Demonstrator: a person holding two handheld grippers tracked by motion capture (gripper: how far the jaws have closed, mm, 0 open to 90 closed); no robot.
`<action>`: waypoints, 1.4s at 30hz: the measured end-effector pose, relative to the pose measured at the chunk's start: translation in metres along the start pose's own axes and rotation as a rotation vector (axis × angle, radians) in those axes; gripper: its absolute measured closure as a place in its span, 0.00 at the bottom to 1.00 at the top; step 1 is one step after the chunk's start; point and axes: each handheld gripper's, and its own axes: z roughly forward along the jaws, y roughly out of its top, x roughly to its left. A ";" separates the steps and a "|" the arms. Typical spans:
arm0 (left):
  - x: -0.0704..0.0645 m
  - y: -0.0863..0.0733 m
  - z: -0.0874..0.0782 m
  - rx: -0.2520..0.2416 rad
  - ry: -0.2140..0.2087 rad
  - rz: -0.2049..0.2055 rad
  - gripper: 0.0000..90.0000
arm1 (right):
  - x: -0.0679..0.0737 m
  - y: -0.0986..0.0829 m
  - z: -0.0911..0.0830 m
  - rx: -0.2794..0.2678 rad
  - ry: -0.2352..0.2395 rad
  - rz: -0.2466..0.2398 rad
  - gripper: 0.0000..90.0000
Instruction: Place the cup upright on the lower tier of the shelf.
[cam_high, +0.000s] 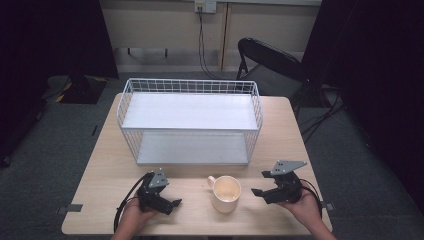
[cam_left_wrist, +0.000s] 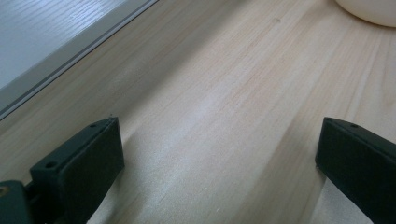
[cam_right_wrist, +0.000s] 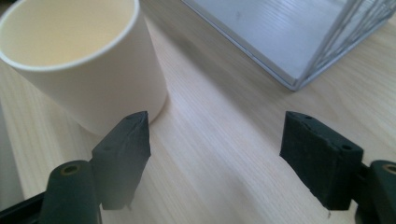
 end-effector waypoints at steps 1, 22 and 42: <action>0.000 0.000 0.000 0.000 0.000 0.000 0.01 | 0.001 0.003 0.000 -0.001 0.005 -0.009 0.28; 0.000 0.000 0.000 0.000 0.002 -0.003 0.01 | 0.015 0.047 -0.004 -0.035 0.067 -0.078 0.37; 0.000 0.000 0.000 -0.001 0.002 -0.003 0.01 | 0.033 0.054 0.025 -0.039 0.125 -0.050 0.46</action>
